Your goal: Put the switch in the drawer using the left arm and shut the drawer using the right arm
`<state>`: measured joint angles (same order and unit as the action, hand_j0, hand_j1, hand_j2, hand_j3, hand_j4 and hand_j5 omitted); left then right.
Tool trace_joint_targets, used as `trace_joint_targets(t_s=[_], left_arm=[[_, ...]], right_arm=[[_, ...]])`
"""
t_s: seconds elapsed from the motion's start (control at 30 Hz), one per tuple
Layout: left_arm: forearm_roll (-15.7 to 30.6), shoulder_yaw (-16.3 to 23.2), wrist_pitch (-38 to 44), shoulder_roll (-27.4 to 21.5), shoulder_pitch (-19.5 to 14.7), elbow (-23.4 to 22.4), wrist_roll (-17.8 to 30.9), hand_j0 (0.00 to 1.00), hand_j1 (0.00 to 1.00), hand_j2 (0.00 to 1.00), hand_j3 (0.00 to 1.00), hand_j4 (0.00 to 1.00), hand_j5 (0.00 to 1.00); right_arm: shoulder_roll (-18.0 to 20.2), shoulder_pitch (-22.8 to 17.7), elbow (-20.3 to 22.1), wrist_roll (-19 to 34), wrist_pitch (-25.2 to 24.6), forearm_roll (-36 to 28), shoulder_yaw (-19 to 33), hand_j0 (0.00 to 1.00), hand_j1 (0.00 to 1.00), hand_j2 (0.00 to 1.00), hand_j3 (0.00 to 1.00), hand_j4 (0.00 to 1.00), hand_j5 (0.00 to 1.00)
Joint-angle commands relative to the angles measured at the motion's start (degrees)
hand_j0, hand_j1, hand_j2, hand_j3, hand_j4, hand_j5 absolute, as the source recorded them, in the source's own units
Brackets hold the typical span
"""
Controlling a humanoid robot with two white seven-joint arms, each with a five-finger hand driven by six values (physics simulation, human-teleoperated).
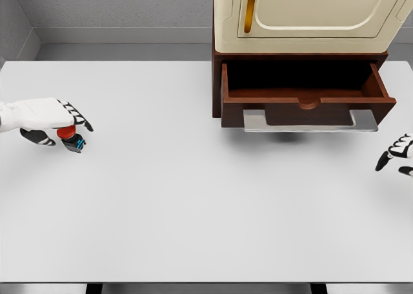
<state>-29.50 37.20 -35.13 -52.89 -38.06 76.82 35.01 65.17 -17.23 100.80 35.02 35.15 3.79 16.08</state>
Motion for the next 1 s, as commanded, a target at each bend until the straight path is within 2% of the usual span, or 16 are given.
trace_joint_targets(t_s=[0.0, 0.17, 0.4, 0.57, 0.7, 0.87, 0.97], left_arm=[[0.2, 0.0, 0.1, 0.0, 0.0, 0.7, 0.0, 0.8, 0.8, 0.8, 0.8, 0.8, 0.8], [0.2, 0.0, 0.1, -0.5, 0.2, 0.9, 0.0, 0.78, 0.78, 0.78, 0.78, 0.78, 0.78], [0.3, 0.4, 0.1, -1.0, 0.5, 2.2, 0.0, 0.6, 0.6, 0.6, 0.6, 0.6, 0.6], [0.3, 0.5, 0.1, -1.1, 0.5, 2.1, 0.0, 0.41, 0.41, 0.41, 0.41, 0.41, 0.41], [0.3, 0.5, 0.1, -1.1, 0.5, 2.1, 0.0, 0.35, 0.35, 0.35, 0.35, 0.35, 0.35], [0.9, 0.6, 0.1, -1.5, 0.0, 2.2, 0.0, 0.35, 0.35, 0.35, 0.35, 0.35, 0.35], [1.2, 0.5, 0.1, -1.5, -1.4, 5.3, 0.0, 0.35, 0.35, 0.35, 0.35, 0.35, 0.35]], right_arm=[[0.0, 0.0, 0.0, 0.0, -0.2, -1.2, 0.0, 0.53, 0.53, 0.53, 0.53, 0.53, 0.53], [0.1, 0.4, 0.0, 0.0, -0.2, -1.2, 0.0, 0.56, 0.56, 0.56, 0.56, 0.56, 0.56], [0.1, 0.4, 0.0, 0.0, -0.2, -1.2, -0.1, 0.56, 0.56, 0.56, 0.56, 0.56, 0.56], [0.1, 0.4, 0.0, 0.0, -0.2, -1.2, -0.5, 0.56, 0.56, 0.56, 0.56, 0.56, 0.56], [0.1, 0.4, 0.0, 0.0, -0.2, -1.2, -0.5, 0.6, 0.6, 0.6, 0.6, 0.6, 0.6], [0.1, 0.0, 0.0, 0.0, -0.2, -1.3, -0.5, 0.59, 0.59, 0.59, 0.59, 0.59, 0.59], [0.1, -0.1, 0.0, 0.0, -0.2, -1.3, -0.5, 0.59, 0.59, 0.59, 0.59, 0.59, 0.59]])
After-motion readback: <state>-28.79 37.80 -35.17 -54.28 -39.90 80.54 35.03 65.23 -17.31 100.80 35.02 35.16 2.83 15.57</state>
